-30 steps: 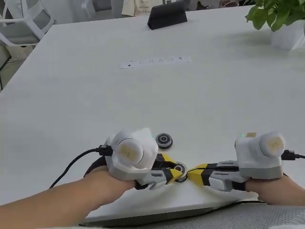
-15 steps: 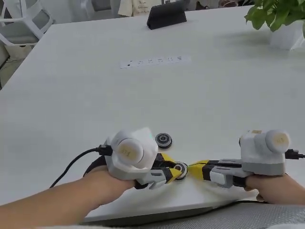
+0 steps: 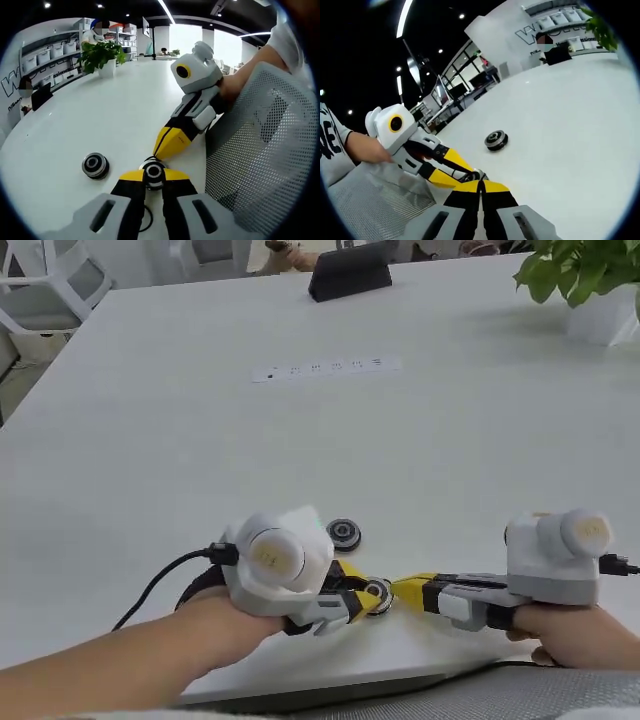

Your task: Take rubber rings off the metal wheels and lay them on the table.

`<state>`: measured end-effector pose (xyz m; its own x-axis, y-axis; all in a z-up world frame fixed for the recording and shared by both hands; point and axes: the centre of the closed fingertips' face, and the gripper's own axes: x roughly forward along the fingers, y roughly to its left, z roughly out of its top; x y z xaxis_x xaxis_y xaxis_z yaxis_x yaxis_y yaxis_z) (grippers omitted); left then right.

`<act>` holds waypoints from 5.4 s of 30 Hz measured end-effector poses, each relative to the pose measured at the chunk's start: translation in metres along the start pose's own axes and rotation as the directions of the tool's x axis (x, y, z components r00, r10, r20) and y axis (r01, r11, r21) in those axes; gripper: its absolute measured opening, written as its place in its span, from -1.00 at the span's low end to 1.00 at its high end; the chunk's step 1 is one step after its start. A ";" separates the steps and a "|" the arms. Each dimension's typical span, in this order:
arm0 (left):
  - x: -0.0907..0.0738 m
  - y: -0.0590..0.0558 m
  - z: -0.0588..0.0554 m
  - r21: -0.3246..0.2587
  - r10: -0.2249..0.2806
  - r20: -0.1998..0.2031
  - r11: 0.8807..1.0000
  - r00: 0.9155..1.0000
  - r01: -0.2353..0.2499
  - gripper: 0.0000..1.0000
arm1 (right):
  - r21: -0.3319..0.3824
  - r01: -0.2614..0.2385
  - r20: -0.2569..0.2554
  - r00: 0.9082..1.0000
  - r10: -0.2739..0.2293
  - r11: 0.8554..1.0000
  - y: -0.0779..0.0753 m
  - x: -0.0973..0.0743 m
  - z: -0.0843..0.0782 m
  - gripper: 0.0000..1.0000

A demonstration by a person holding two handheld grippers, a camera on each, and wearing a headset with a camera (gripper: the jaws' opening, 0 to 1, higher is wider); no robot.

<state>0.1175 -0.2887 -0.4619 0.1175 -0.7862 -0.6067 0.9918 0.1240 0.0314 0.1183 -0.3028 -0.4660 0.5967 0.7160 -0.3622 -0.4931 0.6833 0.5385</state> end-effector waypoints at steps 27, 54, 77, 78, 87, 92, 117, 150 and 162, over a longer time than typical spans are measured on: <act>0.000 0.000 0.000 -0.004 0.010 -0.013 1.000 1.000 -0.011 -0.87 | -0.051 -0.016 -0.005 1.000 0.016 0.999 0.007 0.001 0.003 -1.00; 0.000 0.000 0.000 -0.003 0.008 -0.015 1.000 1.000 -0.008 -0.87 | -0.124 -0.103 -0.010 0.995 0.103 0.987 0.030 0.007 0.006 -1.00; 0.000 -0.001 0.001 -0.026 -0.023 -0.013 0.999 1.000 0.023 -0.85 | -0.119 -0.053 -0.015 0.999 0.051 0.992 0.017 0.004 0.002 -1.00; 0.000 -0.001 0.001 -0.033 -0.026 -0.012 0.999 1.000 0.025 -0.85 | -0.117 -0.053 -0.014 0.999 0.052 0.992 0.017 0.004 0.002 -1.00; -0.004 -0.001 0.002 -0.049 -0.035 -0.011 0.998 0.999 0.034 -0.86 | -0.110 -0.053 -0.010 0.999 0.052 0.993 0.017 0.004 0.002 -1.00; -0.010 0.000 0.009 -0.068 -0.037 0.013 0.997 0.999 0.037 -0.83 | -0.106 -0.055 -0.008 0.998 0.054 0.993 0.017 0.003 0.003 -1.00; -0.061 0.004 0.031 -0.092 -0.010 0.104 0.996 0.995 0.020 -0.51 | -0.137 -0.084 -0.015 0.996 0.082 0.987 0.026 0.000 0.018 -1.00; -0.120 0.018 0.023 -0.146 0.093 0.147 0.987 0.985 -0.072 -0.08 | -0.203 -0.173 -0.079 0.984 0.160 0.964 0.055 0.028 0.035 -1.00; -0.131 0.015 0.016 -0.153 0.112 0.132 0.984 0.985 -0.091 0.06 | -0.216 -0.202 -0.152 0.973 0.172 0.955 0.057 0.033 0.024 -1.00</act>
<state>0.1179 -0.1933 -0.3697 0.2334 -0.8406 -0.4887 0.9575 0.2862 -0.0351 0.1254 -0.2433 -0.4290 0.4002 0.8359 -0.3756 -0.7283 0.5389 0.4233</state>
